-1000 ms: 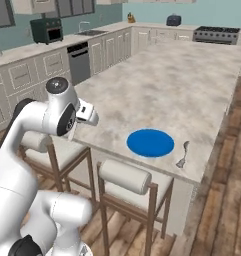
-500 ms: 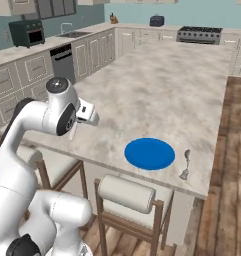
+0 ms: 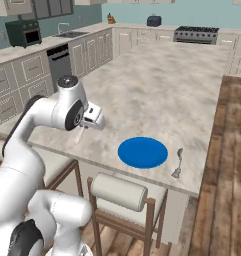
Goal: Take the fork and place it on the left side of the plate. Then take the spoon and place it on the right side of the plate. Make sure they're directly next to the plate.
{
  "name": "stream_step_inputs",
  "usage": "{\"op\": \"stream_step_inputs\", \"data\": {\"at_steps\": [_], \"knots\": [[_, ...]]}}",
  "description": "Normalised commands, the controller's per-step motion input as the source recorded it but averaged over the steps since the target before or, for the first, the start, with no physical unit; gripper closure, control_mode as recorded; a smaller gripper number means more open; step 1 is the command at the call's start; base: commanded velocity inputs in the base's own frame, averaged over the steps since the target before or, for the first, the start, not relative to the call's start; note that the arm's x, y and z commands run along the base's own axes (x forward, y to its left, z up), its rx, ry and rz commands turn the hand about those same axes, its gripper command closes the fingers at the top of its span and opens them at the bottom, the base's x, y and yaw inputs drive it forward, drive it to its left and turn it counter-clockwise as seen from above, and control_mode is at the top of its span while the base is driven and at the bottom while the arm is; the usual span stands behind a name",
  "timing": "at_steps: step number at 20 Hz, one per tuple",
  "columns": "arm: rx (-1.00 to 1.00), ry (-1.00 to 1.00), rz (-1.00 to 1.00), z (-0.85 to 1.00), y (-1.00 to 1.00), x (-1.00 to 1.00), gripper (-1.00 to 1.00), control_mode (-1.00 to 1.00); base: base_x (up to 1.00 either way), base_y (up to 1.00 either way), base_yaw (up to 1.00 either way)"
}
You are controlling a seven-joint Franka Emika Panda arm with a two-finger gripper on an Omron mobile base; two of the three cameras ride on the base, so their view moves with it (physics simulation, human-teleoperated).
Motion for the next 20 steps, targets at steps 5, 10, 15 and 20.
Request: {"op": "stream_step_inputs", "data": {"at_steps": [5, 10, 15, 20], "knots": [[-0.06, 0.28, -0.13, -0.45, 0.0, 0.32, 1.0, -1.0, 0.0, 0.0, 0.0], [0.0, 0.15, -0.11, -0.48, -0.09, 0.23, 1.0, -1.0, 0.0, 0.0, 0.0], [0.02, 0.07, -0.02, -0.5, -0.08, 0.34, 1.0, -1.0, 0.0, 0.0, 0.0], [0.04, 0.04, 0.0, -0.41, -0.11, 0.54, 1.0, -1.0, 0.0, 0.0, 0.0]]}}
